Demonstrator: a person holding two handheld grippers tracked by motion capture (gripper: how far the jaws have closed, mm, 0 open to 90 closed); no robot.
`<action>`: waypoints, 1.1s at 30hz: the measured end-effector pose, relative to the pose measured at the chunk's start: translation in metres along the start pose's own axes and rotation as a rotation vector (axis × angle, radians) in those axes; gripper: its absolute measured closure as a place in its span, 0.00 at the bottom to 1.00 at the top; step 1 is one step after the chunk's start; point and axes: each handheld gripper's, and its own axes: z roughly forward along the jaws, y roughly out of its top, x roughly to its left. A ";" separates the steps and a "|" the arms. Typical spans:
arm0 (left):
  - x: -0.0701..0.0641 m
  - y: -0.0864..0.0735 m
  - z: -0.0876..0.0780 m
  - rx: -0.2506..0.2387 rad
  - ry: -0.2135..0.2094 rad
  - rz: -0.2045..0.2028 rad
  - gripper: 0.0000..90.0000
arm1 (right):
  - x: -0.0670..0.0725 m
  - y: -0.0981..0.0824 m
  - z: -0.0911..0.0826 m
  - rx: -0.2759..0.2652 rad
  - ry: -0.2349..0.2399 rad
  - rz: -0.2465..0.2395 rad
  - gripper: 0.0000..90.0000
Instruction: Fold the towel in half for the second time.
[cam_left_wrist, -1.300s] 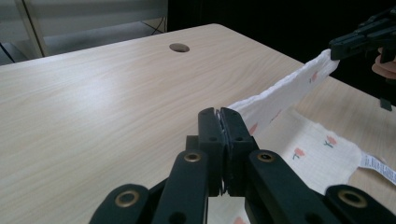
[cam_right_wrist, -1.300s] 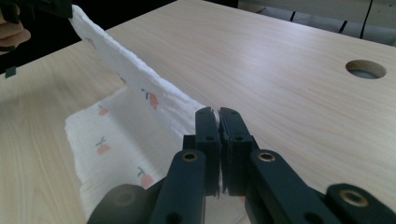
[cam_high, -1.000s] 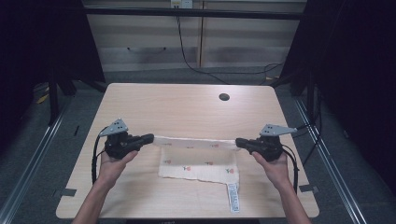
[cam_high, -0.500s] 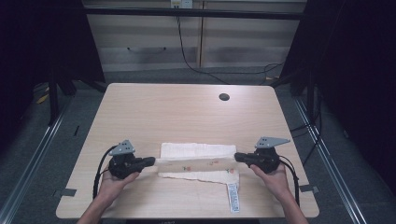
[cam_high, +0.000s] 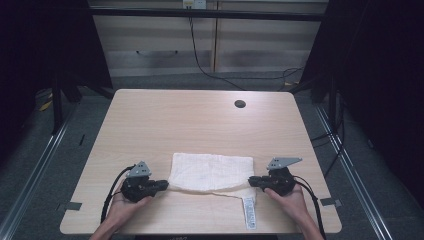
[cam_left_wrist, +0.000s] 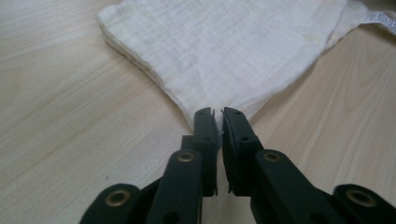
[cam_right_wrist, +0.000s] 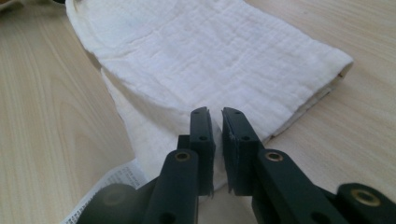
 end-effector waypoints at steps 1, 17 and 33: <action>0.000 0.000 -0.001 -0.002 0.003 -0.006 0.91 | 0.000 0.000 -0.001 -0.006 0.005 0.003 0.90; 0.019 0.018 -0.010 -0.070 0.063 -0.053 0.80 | -0.009 0.017 -0.019 -0.111 -0.017 0.030 0.76; 0.011 0.034 0.048 0.055 0.008 -0.005 0.94 | -0.054 0.042 0.020 -0.052 -0.082 0.073 0.75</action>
